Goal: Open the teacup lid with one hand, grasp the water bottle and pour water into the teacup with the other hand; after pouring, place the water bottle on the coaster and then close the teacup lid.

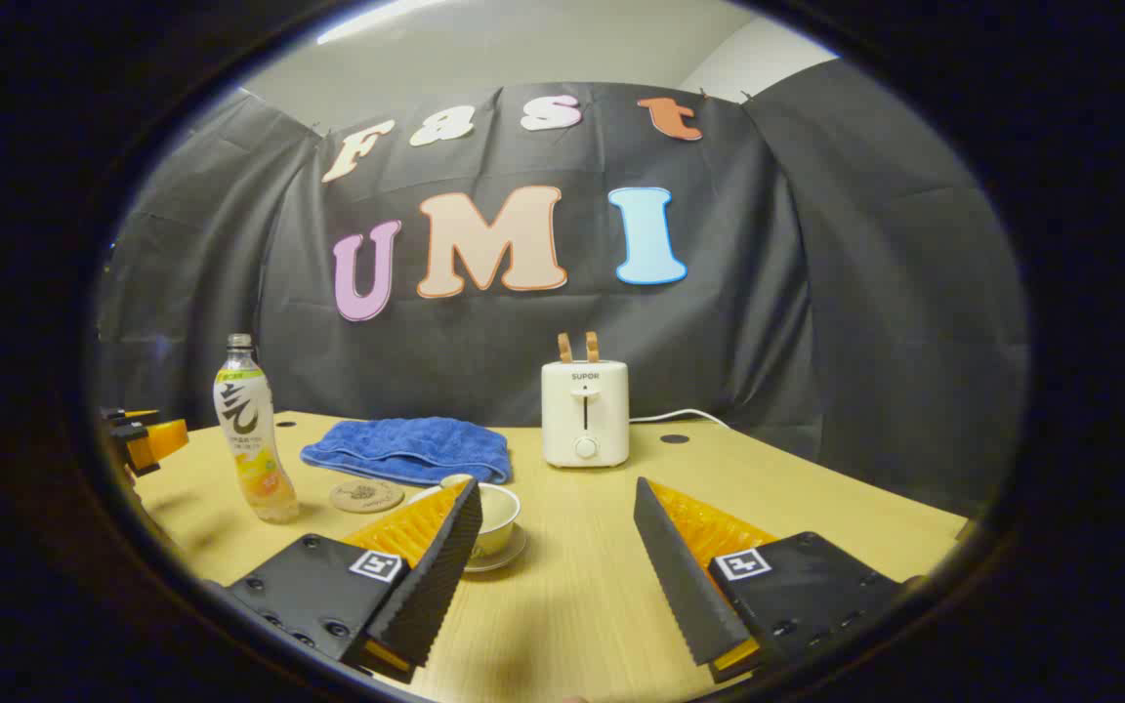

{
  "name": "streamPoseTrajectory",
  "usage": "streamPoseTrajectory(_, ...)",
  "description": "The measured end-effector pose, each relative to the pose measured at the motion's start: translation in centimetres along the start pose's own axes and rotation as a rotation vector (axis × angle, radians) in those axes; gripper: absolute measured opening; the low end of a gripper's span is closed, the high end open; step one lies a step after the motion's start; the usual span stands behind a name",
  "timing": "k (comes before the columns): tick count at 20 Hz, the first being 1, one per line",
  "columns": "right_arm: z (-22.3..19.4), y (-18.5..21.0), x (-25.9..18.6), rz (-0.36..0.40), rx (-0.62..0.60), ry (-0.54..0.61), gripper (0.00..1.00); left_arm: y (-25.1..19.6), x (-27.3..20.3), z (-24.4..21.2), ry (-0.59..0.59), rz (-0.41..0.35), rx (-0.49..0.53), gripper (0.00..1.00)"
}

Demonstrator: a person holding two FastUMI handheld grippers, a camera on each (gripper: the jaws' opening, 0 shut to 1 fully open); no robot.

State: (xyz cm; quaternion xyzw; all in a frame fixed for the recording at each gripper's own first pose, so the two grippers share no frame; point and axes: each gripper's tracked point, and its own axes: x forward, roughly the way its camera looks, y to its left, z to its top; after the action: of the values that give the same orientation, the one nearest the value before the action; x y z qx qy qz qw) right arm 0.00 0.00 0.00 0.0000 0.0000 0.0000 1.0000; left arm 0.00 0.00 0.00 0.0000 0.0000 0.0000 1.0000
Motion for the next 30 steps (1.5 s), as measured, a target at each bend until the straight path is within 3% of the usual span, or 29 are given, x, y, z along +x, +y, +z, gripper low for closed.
streamPoseTrajectory(11,0.07,-0.17,-0.06,-0.009,0.0,-0.002,1.0,0.37,-0.16,0.25,-0.004,0.042,0.001,0.91)
streamPoseTrajectory(26,0.02,-0.18,0.03,-0.009,0.0,-0.001,1.0,0.43,-0.21,0.18,-0.001,0.034,-0.003,0.91)
streamPoseTrajectory(30,-0.13,0.4,-0.06,0.021,0.0,0.003,1.0,0.44,-0.22,0.11,0.001,0.031,-0.003,0.91)
